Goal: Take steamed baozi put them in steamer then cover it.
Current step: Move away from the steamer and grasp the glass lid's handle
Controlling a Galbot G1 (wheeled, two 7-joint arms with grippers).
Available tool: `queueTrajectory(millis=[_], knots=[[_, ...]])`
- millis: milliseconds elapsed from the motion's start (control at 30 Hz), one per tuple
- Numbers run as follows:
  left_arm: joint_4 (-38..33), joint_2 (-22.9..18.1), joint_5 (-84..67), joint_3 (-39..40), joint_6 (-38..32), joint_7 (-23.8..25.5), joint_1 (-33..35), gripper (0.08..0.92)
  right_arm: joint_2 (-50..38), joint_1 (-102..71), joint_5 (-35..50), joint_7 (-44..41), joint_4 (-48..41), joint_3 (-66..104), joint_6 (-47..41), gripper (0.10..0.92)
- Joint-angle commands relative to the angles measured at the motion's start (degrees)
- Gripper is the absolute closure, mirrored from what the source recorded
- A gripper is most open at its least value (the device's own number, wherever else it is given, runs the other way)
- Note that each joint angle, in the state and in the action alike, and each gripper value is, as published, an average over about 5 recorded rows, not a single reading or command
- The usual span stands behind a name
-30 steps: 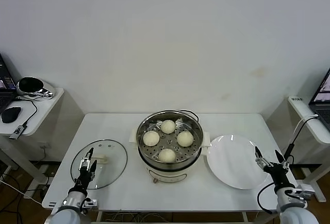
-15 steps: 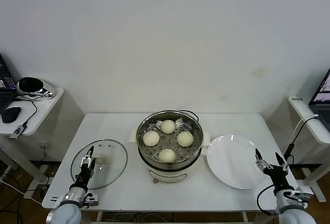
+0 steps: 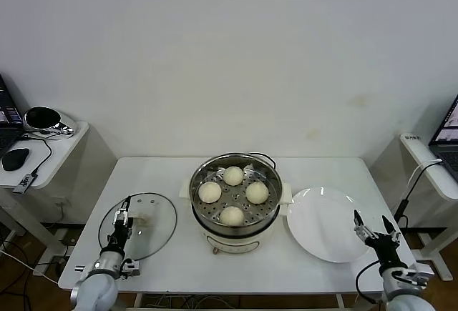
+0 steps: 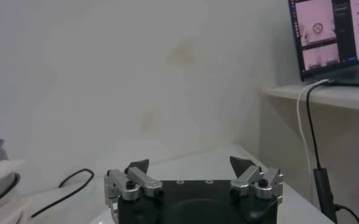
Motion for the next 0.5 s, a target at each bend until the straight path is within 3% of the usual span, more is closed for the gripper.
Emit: queueTrajectory(millis=[33, 500], knots=[[2.1, -0.4, -0.2, 0.5, 0.3, -0.4, -2.0, 0.177, 0.4, -0.4, -0.8, -0.1, 0.5, -0.2, 0.2, 0.203], [6.2, -0.9, -1.4, 1.4, 0.3, -2.0, -4.3, 0.177, 0.9, -0.8, -1.4, -0.1, 1.2, -0.2, 0.1, 0.203]])
